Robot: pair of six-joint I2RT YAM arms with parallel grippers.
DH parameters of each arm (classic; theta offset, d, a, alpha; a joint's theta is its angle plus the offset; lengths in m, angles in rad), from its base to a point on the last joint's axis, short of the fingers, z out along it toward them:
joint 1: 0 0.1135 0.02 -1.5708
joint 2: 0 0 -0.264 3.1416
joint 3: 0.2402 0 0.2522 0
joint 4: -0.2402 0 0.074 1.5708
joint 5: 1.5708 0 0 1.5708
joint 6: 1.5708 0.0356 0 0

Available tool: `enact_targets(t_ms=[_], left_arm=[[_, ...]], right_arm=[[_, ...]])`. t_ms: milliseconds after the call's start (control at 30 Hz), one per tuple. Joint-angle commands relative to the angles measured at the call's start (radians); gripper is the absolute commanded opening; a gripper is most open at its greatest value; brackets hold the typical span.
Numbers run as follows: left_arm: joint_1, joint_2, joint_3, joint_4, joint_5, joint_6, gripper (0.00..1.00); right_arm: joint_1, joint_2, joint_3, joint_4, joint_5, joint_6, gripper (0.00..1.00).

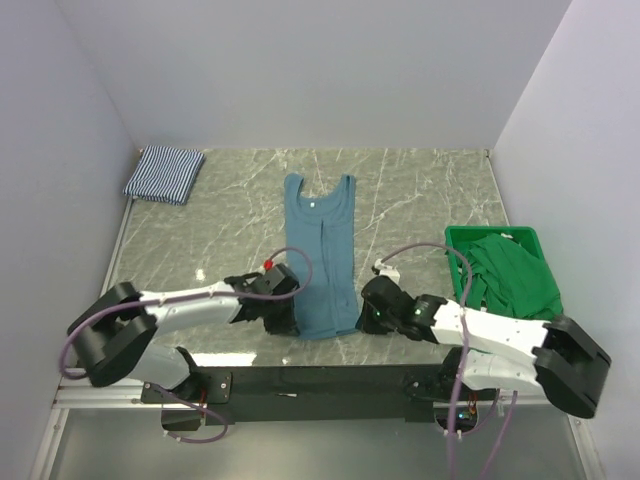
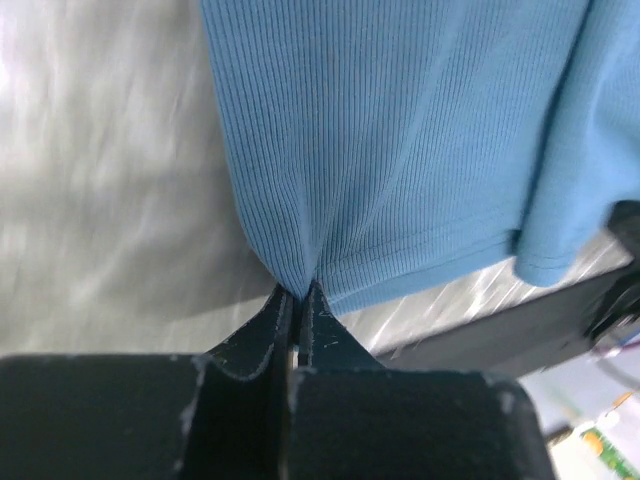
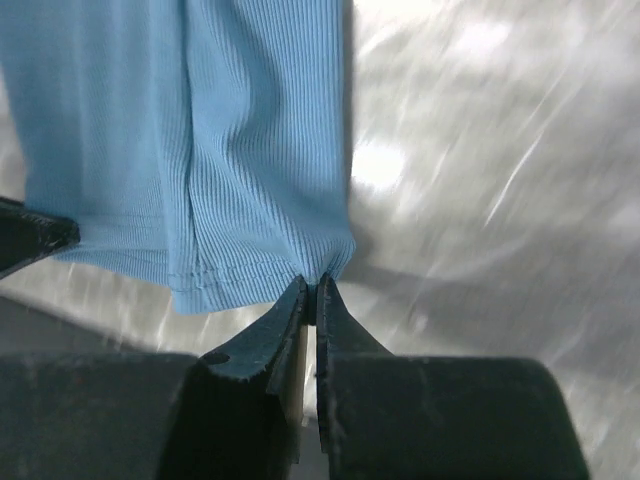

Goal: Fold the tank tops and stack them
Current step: Fold the tank top

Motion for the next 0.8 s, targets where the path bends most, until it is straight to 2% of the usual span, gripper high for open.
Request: enact_targets(t_ms=[0,100,200,300,533,767], left_arm=[[-0.055,-0.121,-0.046,-0.149,-0.028,-0.072,0.00],[-0.070,-0.191,-0.047,-0.193,-0.031,-0.107,0.01],[-0.069,-0.233,-0.018,-0.226,-0.045,-0.116,0.01],[-0.033,-0.210,0.060,-0.239,-0.053,-0.095,0.00],[0.167,-0.126,0.183,-0.201,-0.024,0.002,0.01],[0.309,0.059,0.360,-0.169,-0.024,0.089,0.00]], right_arm=[[0.088,-0.098,-0.010,-0.106,0.057,0.083,0.01],[0.142,-0.152,0.022,-0.192,0.093,0.135,0.02],[0.145,-0.171,0.082,-0.228,0.129,0.131,0.04],[0.139,-0.132,0.159,-0.240,0.159,0.093,0.04],[0.015,0.033,0.299,-0.177,0.136,-0.036,0.03],[-0.139,0.217,0.444,-0.090,0.099,-0.163,0.02]])
